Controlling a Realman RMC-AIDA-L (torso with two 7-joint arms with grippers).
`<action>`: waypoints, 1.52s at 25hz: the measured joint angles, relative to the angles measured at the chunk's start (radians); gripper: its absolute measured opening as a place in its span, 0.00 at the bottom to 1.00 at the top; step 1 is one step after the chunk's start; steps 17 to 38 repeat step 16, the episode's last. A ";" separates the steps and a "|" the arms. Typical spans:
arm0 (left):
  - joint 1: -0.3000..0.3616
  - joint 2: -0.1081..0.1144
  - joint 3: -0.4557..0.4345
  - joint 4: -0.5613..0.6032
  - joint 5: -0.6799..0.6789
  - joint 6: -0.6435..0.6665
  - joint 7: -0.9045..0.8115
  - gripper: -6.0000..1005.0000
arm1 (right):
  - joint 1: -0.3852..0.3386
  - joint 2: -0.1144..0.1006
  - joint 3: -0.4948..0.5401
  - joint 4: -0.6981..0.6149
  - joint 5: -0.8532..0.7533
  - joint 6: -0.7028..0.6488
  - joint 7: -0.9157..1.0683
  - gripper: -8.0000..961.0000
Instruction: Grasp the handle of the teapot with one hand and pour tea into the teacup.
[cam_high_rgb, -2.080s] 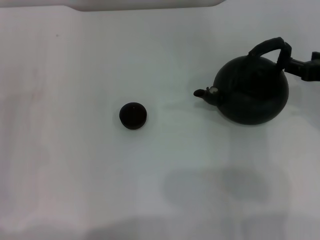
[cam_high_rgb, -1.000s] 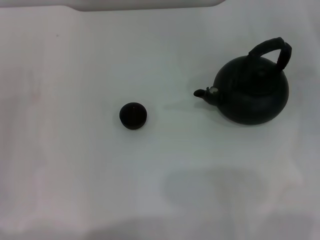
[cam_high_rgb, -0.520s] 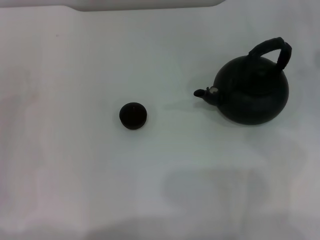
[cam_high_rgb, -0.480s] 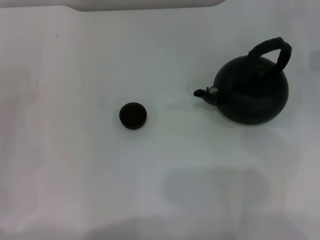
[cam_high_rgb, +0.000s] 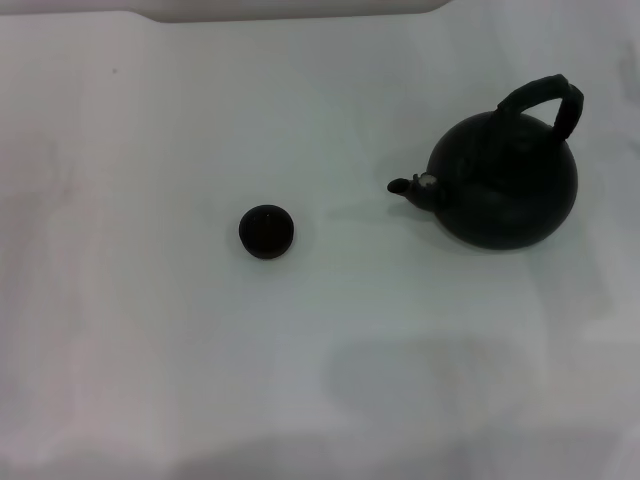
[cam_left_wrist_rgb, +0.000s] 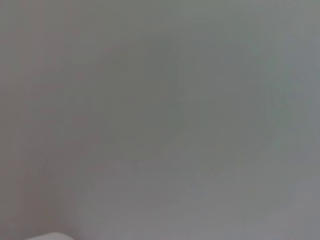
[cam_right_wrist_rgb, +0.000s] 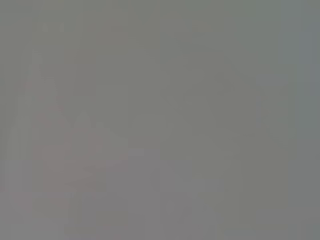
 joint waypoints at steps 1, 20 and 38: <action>0.000 0.000 0.000 0.000 -0.002 0.000 0.000 0.83 | 0.006 -0.002 0.001 0.028 -0.022 0.022 0.077 0.77; 0.001 0.001 0.004 0.000 0.002 0.001 0.002 0.83 | 0.025 -0.010 0.014 0.111 -0.207 0.289 0.331 0.77; 0.001 0.001 0.004 0.000 0.002 0.001 0.002 0.83 | 0.025 -0.010 0.014 0.111 -0.207 0.289 0.331 0.77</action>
